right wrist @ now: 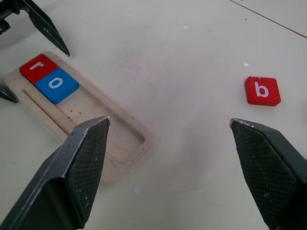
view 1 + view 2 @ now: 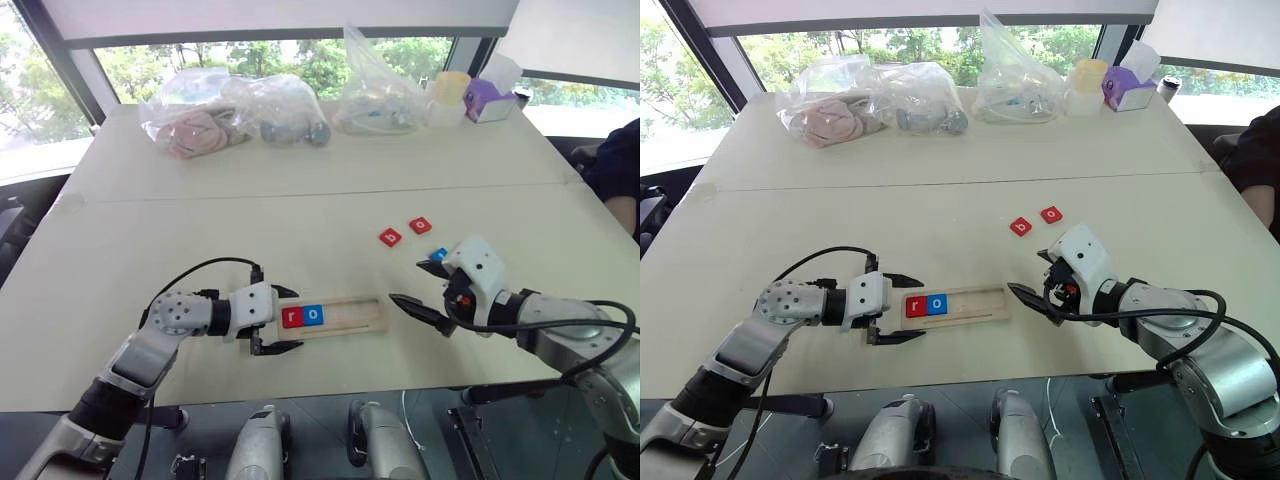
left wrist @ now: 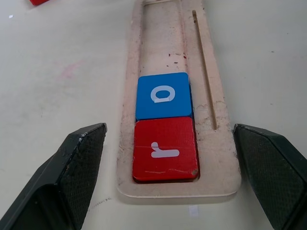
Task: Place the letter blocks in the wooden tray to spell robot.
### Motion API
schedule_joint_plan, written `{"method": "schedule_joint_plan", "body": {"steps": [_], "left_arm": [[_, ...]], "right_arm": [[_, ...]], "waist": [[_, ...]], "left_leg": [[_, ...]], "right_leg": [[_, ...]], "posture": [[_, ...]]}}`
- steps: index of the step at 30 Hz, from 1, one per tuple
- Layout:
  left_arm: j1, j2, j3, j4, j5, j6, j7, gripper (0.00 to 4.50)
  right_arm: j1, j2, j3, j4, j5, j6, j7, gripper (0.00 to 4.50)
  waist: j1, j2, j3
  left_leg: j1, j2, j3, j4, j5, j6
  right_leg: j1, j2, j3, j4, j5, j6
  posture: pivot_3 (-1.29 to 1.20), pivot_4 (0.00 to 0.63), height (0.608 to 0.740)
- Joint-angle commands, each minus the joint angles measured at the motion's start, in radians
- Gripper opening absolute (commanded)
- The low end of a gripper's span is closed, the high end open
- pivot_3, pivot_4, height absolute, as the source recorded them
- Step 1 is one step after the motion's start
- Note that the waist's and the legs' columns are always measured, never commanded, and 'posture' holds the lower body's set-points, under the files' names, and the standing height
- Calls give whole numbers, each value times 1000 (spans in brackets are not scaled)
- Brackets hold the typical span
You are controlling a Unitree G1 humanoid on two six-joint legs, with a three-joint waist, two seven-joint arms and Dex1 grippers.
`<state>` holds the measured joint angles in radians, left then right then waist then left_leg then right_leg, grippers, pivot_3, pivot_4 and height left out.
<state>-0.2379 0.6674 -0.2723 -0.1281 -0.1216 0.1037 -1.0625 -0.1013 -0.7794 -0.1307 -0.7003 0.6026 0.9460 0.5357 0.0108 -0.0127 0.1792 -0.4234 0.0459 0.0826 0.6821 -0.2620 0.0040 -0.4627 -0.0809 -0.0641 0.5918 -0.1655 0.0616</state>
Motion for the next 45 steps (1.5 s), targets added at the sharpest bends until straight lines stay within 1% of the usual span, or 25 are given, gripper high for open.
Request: {"method": "schedule_joint_plan", "body": {"steps": [1,4,8,11,14,17,20,23,29,38,40,41,44,45], "left_arm": [[25,12,27,-36,-50,19,-27,4404],[40,33,71,-92,-136,74,-68,4404],[45,48,116,-130,-186,123,-65,4404],[37,61,166,-156,-217,160,-50,4404],[27,78,208,-175,-237,189,-38,4404],[16,99,245,-188,-262,220,-31,4404],[3,113,276,-203,-294,259,-25,4404],[-5,125,321,-229,-352,327,-11,4404],[2,126,363,-287,-417,402,28,4404],[17,146,378,-321,-444,437,48,4404],[14,148,376,-317,-438,430,49,4500],[12,148,373,-312,-436,427,49,4500],[4,142,365,-301,-429,420,54,4500],[2,138,361,-300,-427,418,56,4500]], "right_arm": [[-30,7,-4,1,-11,-32,-2,4117],[-72,55,9,44,-16,-36,-32,4117],[-111,85,43,107,-58,-55,-51,4117],[-161,130,65,213,-97,-85,-73,4117],[-219,165,102,311,-131,-118,-66,4117],[-284,199,154,420,-193,-157,-74,4117],[-338,233,180,531,-249,-191,-93,4117],[-396,278,198,655,-305,-247,-113,4117],[-459,340,225,838,-409,-343,-151,4117],[-492,387,216,932,-455,-373,-140,4117],[-500,390,212,947,-461,-373,-142,3577],[-504,391,212,953,-463,-370,-142,3211],[-506,395,212,950,-464,-358,-140,1675],[-504,397,210,941,-463,-353,-140,1239]], "waist": [[-1,0,0],[-2,0,0],[1,0,1],[0,0,1],[0,0,1],[-2,1,1],[-4,1,2],[-4,1,2],[-7,1,2],[-24,1,2],[-26,1,2],[-26,1,2],[-24,1,2],[-24,1,2]], "left_leg": [[0,0,0,0,0,0],[0,1,1,0,0,0],[-1,1,1,0,0,0],[-2,1,1,0,0,0],[-2,0,1,0,0,0],[-2,0,1,0,0,0],[-2,-1,1,0,0,0],[-2,-2,1,0,0,0],[-2,-3,3,0,0,0],[-1,-3,3,1,1,0],[-1,-3,3,1,1,0],[-1,-3,3,1,1,1],[-1,-3,3,1,1,0],[-1,-3,3,1,1,0]], "right_leg": [[0,0,0,0,0,0],[-1,1,0,0,0,0],[-2,1,0,0,0,0],[-2,0,0,0,0,0],[-2,1,0,1,0,0],[-3,1,0,2,0,0],[-3,2,0,3,0,0],[-3,2,0,3,0,0],[-3,1,0,3,1,0],[-2,2,0,4,1,0],[-2,2,0,4,1,0],[-2,2,0,4,1,0],[-1,2,0,4,1,0],[-1,2,0,4,1,0]], "posture": [[0,150,740],[0,150,740],[0,150,740],[0,150,740],[0,150,740],[0,150,740],[0,150,740],[0,150,740],[0,150,740],[0,150,740],[0,150,740],[0,150,740],[0,150,740],[0,150,740]]}}
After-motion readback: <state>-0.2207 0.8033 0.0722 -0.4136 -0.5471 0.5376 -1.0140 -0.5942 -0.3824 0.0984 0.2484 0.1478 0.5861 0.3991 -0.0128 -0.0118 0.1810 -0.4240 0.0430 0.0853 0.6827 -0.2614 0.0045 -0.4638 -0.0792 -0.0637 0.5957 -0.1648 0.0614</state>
